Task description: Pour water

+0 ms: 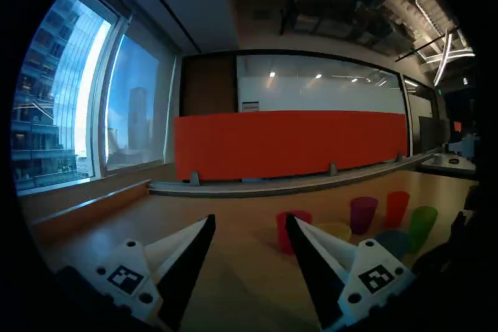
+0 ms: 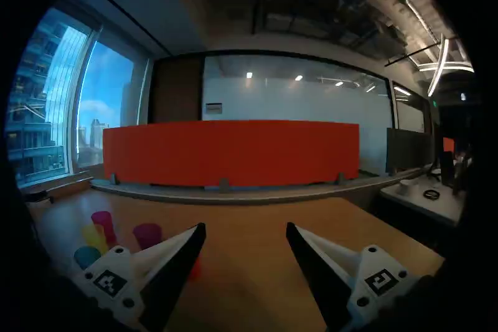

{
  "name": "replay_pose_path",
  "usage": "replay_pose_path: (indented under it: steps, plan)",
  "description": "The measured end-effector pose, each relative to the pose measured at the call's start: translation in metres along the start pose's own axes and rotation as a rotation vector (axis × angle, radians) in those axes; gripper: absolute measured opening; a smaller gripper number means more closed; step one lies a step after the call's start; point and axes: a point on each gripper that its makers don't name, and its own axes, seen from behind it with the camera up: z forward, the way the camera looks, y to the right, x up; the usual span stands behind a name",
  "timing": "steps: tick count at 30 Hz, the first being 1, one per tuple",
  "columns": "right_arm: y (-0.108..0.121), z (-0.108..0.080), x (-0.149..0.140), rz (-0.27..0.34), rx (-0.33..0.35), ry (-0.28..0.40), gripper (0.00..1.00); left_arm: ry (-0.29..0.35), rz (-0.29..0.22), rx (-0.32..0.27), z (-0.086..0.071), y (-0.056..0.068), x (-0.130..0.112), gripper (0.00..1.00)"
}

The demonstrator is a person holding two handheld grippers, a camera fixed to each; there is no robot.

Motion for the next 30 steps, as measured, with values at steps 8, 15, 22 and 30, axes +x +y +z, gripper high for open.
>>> replay_pose_path:
  steps: [8, 15, 22, 30]
  plan:
    - [-0.008, 0.003, 0.000, -0.017, 0.004, -0.007, 1.00, 0.003, -0.020, 0.002, -0.004, -0.010, -0.007, 0.83]
    - [-0.012, 0.004, 0.000, -0.006, 0.007, -0.010, 1.00, 0.005, -0.033, 0.001, -0.006, -0.013, -0.013, 0.83]
    - [-0.016, 0.004, 0.001, -0.006, 0.015, -0.010, 1.00, 0.000, -0.038, -0.001, -0.005, -0.013, -0.017, 0.83]
    - [-0.016, 0.005, 0.002, -0.009, 0.011, -0.011, 1.00, -0.013, -0.046, -0.002, -0.004, -0.015, -0.024, 0.83]
